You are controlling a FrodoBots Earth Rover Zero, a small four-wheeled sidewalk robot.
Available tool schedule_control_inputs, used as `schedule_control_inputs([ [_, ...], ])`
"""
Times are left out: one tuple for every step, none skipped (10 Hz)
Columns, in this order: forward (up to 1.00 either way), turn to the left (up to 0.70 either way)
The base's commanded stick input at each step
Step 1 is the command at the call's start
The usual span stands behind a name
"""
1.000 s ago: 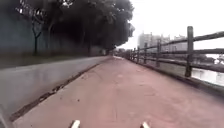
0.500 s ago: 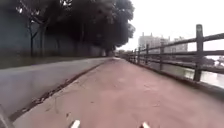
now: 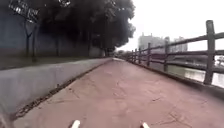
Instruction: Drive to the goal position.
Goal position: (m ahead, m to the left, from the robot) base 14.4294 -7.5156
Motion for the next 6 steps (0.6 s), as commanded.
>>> schedule_control_inputs([
  [0.70, 0.00],
  [0.70, 0.00],
  [0.70, 0.00],
  [0.70, 0.00],
  [0.70, 0.00],
  [0.70, 0.00],
])
